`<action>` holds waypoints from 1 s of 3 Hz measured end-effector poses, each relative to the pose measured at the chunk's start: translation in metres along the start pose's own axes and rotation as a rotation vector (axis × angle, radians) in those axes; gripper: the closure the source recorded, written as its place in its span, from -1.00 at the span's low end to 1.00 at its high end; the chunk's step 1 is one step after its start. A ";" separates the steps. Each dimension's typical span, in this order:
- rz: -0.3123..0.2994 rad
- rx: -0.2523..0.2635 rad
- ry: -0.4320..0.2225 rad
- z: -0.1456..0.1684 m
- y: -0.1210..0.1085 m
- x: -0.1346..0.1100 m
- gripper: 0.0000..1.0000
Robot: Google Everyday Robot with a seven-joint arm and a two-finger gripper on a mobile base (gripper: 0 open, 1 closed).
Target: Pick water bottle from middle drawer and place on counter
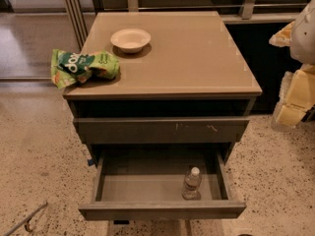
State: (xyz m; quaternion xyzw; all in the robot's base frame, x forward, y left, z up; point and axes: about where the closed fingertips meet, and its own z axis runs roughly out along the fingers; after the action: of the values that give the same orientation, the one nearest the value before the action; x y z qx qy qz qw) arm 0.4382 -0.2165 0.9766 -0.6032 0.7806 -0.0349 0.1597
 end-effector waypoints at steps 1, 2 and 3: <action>0.000 0.000 0.000 0.000 0.000 0.000 -1.00; 0.014 0.000 -0.020 0.015 0.004 0.005 -0.62; 0.049 -0.052 -0.079 0.068 0.016 0.011 -0.16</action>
Offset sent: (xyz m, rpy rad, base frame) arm -0.0008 -0.0046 -0.0455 0.0581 0.0123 -0.0204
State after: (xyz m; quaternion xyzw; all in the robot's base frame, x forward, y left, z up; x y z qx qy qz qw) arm 0.4412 -0.2133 0.9058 -0.5889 0.7889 0.0131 0.1751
